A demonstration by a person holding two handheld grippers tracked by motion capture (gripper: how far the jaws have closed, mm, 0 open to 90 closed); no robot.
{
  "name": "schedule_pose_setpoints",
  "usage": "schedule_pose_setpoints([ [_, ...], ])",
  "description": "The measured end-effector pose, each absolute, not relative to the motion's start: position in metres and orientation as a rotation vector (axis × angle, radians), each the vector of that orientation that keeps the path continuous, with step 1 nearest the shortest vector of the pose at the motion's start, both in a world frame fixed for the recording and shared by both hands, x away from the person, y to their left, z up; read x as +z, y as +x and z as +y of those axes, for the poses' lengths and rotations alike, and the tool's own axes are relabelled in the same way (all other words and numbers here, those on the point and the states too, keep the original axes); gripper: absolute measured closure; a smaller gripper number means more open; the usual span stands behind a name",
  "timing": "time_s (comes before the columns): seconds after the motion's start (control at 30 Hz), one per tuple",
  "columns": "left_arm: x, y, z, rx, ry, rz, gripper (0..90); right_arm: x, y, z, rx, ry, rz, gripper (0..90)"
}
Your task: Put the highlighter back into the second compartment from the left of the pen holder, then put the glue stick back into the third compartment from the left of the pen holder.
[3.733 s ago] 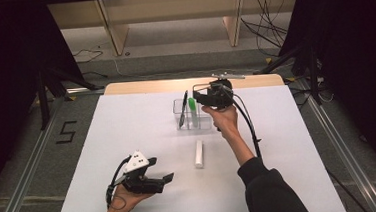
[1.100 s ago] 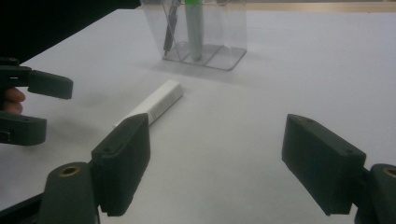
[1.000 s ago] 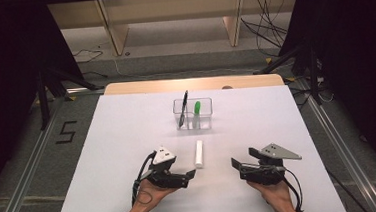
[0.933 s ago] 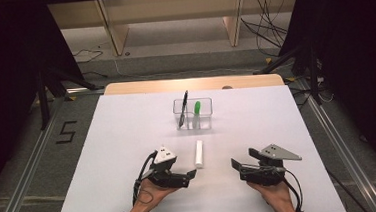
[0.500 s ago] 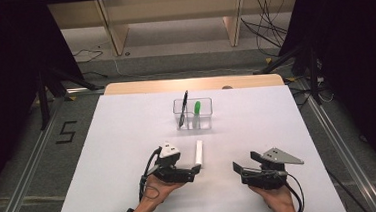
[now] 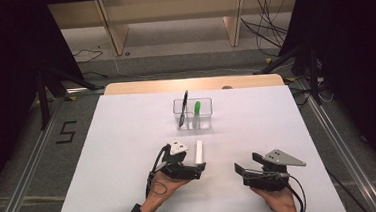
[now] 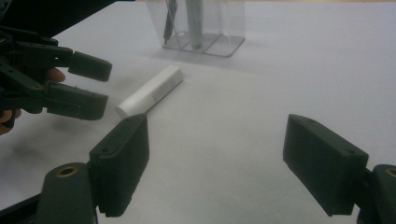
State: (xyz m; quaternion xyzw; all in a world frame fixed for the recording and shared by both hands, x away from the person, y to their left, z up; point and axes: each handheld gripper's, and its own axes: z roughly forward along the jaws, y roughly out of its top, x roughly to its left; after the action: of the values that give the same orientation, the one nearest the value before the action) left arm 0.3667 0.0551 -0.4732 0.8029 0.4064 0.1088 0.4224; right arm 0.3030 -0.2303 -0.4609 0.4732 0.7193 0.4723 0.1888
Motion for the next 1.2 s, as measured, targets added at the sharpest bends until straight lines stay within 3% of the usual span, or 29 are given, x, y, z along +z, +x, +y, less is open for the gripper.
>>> schedule_pose_setpoints([
  [0.7, -0.478, 0.373, 0.03, 0.311, 2.061, 1.041, 19.0, -0.462, 0.301, -0.232, 1.322, 1.328, 2.023, 23.7],
  [1.2, -0.491, 0.374, 0.025, 0.383, 2.078, 1.081, 33.9, -0.463, 0.299, -0.228, 1.322, 1.322, 2.04, 24.1],
])
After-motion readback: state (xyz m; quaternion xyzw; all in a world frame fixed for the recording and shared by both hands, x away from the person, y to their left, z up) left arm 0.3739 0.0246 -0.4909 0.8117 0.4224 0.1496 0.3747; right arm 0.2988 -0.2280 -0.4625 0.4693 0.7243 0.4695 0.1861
